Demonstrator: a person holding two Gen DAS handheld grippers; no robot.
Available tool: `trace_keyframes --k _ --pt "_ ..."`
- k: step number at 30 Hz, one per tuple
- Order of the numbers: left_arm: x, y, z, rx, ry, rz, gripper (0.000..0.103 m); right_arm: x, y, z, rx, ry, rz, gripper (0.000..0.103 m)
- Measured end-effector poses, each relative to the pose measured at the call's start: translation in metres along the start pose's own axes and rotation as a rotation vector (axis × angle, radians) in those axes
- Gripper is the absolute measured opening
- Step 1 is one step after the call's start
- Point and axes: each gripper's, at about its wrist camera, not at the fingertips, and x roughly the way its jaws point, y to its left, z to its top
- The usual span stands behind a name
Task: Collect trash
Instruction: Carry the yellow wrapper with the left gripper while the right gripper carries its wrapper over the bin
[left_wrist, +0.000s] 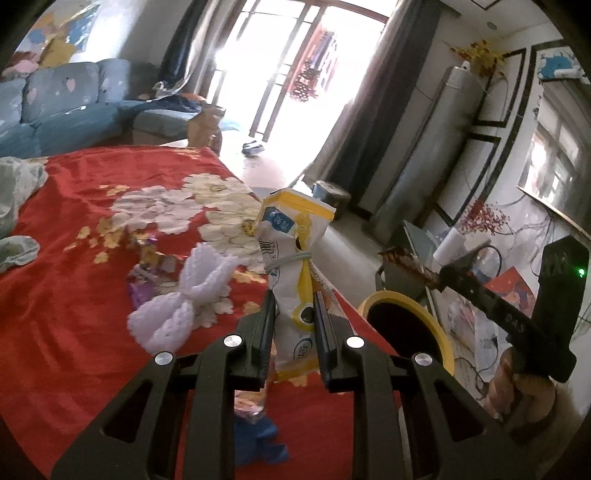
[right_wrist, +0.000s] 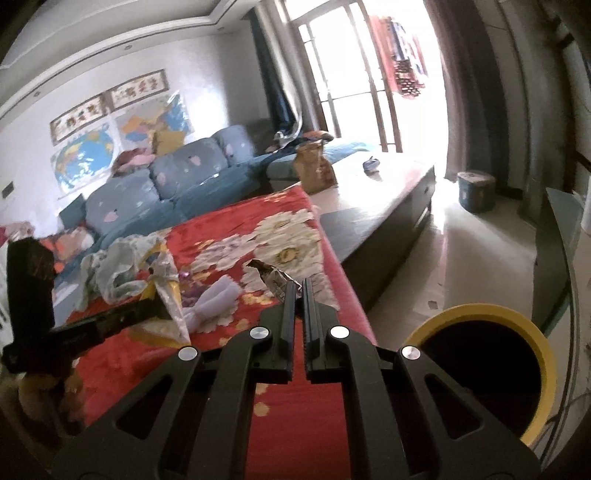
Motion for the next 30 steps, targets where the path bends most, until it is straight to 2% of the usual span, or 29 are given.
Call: trace_keyframes --k 14,30 --pt "0.029 -0.052 -0.008 0.1 0.046 -0.069 0.02 -0.015 -0.051 0.002 0.101 -0.051 -0.103 0.001" --pt "0.061 -0.091 -0.022 0.183 0.111 -0.125 0.02 -0.026 -0.092 0.0 0.193 -0.081 -0.198 0.001"
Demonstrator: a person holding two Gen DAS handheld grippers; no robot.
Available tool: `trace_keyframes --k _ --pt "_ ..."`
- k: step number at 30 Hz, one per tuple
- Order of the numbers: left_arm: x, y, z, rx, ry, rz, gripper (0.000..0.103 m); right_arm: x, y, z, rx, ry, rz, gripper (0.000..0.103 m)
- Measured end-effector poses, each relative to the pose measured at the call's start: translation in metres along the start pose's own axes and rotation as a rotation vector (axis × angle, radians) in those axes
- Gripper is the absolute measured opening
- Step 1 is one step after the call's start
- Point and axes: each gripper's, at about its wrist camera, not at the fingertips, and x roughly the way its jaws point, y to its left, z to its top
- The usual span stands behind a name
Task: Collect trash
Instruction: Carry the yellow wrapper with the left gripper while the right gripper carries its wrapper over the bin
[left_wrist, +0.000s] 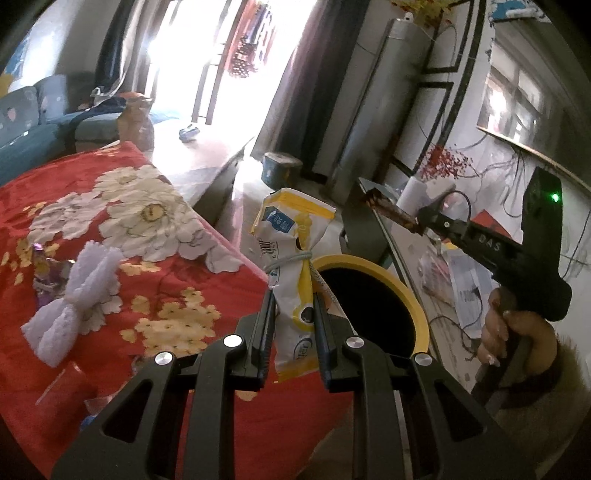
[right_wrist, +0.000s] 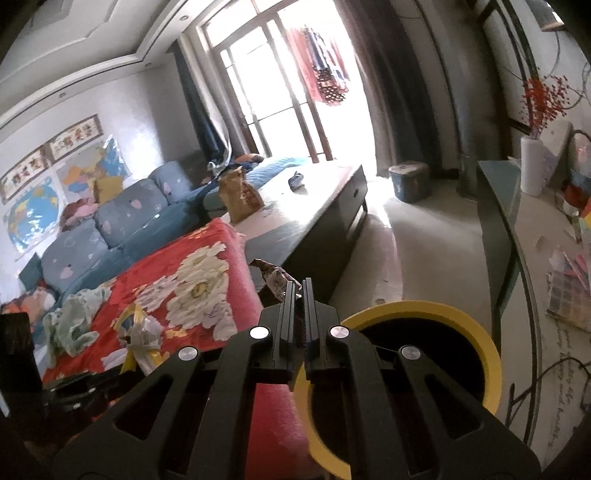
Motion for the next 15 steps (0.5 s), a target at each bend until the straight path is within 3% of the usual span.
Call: trace_keyframes --k 15 --pt "0.043 -0.038 -0.008 0.088 0.061 -0.04 0.02 0.003 -0.051 -0.004 0.088 -0.001 -0.097 0.001"
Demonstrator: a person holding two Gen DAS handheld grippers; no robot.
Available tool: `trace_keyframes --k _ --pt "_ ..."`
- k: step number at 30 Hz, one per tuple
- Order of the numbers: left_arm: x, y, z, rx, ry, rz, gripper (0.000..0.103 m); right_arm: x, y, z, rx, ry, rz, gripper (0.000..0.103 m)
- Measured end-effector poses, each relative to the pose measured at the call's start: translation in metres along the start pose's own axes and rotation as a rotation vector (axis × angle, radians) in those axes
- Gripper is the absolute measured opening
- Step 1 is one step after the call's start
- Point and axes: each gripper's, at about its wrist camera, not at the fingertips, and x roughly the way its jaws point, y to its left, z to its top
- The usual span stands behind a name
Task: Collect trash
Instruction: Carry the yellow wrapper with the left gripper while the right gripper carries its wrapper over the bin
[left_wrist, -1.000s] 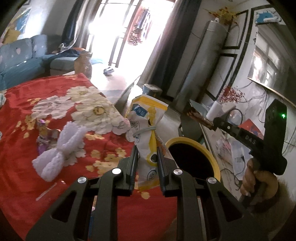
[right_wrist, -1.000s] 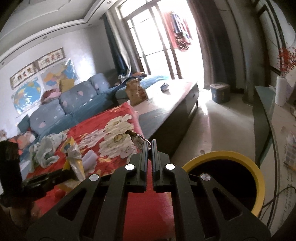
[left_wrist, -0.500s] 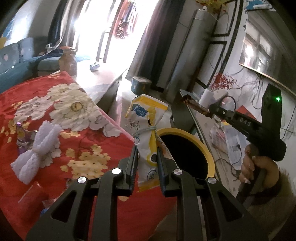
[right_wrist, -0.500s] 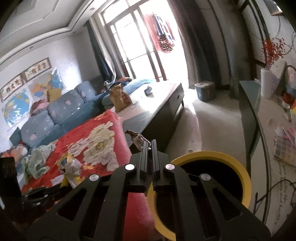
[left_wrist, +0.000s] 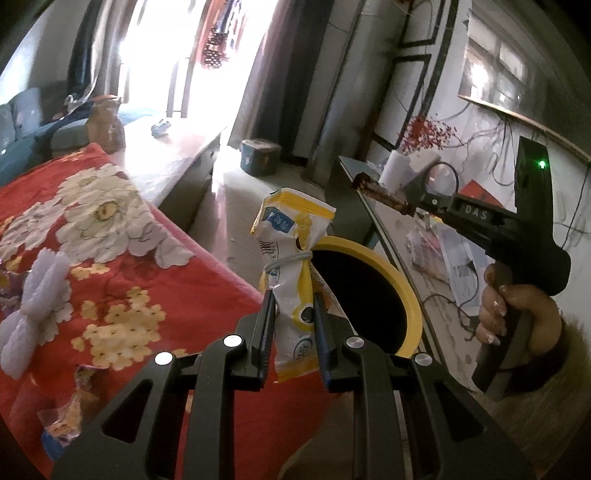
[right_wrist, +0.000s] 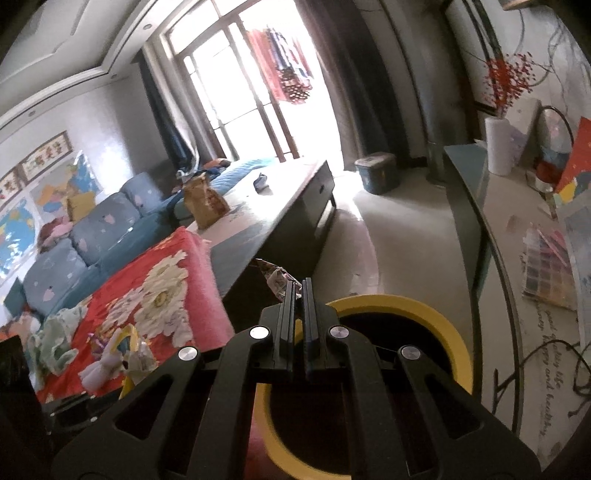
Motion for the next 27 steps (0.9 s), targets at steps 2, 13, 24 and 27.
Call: trace_keyframes --k 2,13,24,27 --pt "0.007 -0.005 0.0 0.01 0.01 -0.005 0.02 0.002 -0.007 -0.001 0.013 0.004 -0.012 0.001" --pt "0.048 -0.03 -0.002 0.061 0.074 -0.032 0.02 0.015 -0.04 -0.013 0.077 0.037 -0.069 0.001" --pt "0.084 -0.037 -0.003 0.08 0.134 -0.052 0.02 0.023 -0.063 -0.019 0.122 0.068 -0.102 0.001" --pt "0.093 -0.039 -0.004 0.086 0.155 -0.056 0.02 0.025 -0.067 -0.02 0.13 0.077 -0.105 0.001"
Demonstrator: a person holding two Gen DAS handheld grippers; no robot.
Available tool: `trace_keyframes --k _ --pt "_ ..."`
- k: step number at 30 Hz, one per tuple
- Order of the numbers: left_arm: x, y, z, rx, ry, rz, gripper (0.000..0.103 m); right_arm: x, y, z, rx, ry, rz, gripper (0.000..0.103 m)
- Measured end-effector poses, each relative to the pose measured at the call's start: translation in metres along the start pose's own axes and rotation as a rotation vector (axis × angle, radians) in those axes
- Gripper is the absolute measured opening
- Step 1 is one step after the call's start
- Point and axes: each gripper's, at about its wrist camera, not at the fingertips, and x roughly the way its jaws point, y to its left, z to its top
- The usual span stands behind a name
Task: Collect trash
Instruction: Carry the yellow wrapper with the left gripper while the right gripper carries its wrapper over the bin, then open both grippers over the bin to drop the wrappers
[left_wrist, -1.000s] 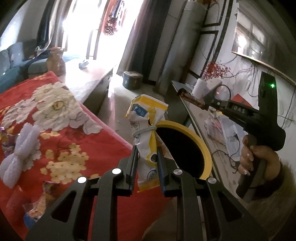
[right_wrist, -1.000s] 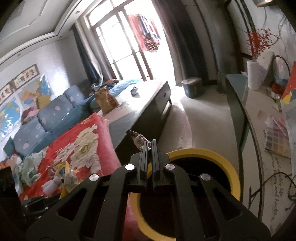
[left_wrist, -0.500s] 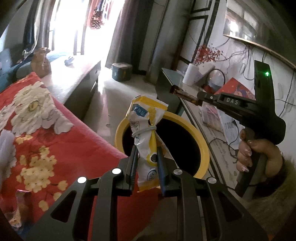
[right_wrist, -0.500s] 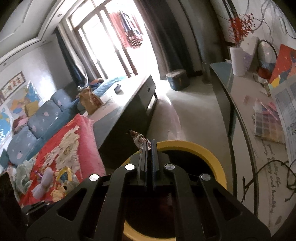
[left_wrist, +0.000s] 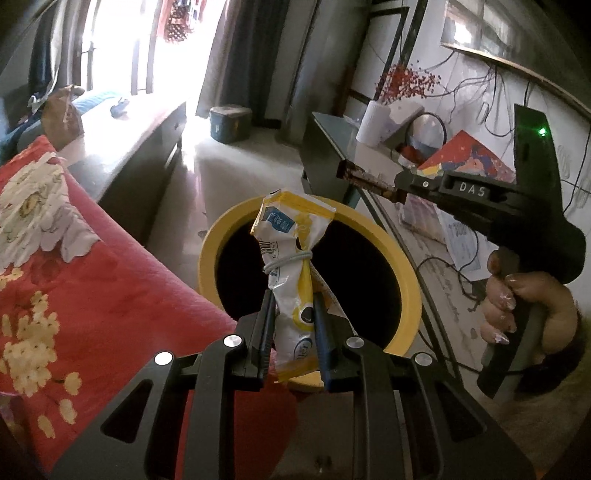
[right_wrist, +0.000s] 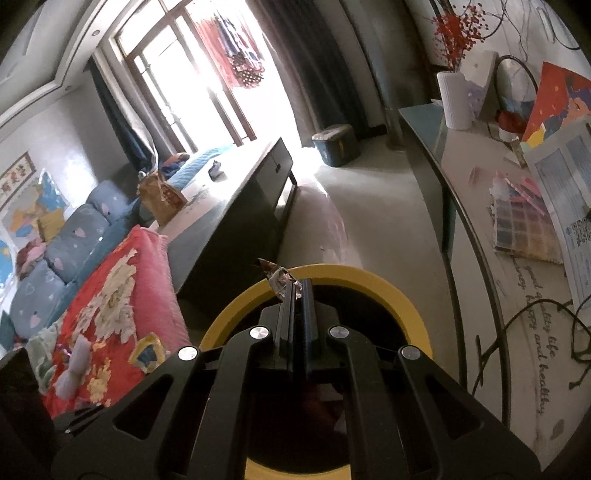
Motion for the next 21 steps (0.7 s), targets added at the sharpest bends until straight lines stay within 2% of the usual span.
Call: trace_keyframes --k 10,12,13,14,15,16,18,19,21 --pt "0.026 0.0 0.003 -0.006 0.042 -0.018 0.02 0.009 -0.009 -0.004 0.025 0.038 -0.006 0.002" --pt "0.03 0.003 0.004 -0.018 0.041 -0.028 0.023 0.012 -0.013 -0.004 0.047 0.055 0.001 0.014" --pt "0.031 0.005 0.005 -0.021 0.035 -0.038 0.031 0.014 -0.015 -0.005 0.065 0.067 0.013 0.029" --pt "0.03 0.005 0.005 -0.024 0.028 -0.045 0.04 0.013 -0.018 -0.005 0.084 0.062 0.019 0.037" --pt "0.028 0.006 0.005 -0.028 0.016 -0.049 0.057 0.013 -0.019 -0.006 0.094 0.056 0.016 0.037" --pt "0.026 0.007 0.006 -0.032 0.005 -0.05 0.067 0.013 -0.02 -0.006 0.096 0.057 0.017 0.037" --pt "0.022 0.01 0.007 -0.042 -0.009 -0.043 0.071 0.013 -0.02 -0.006 0.097 0.056 0.012 0.038" --pt "0.018 0.011 0.007 -0.046 -0.019 -0.034 0.079 0.013 -0.02 -0.006 0.1 0.05 0.014 0.04" --pt "0.008 0.014 0.008 -0.057 -0.05 -0.017 0.087 0.011 -0.018 -0.007 0.093 0.041 0.011 0.043"
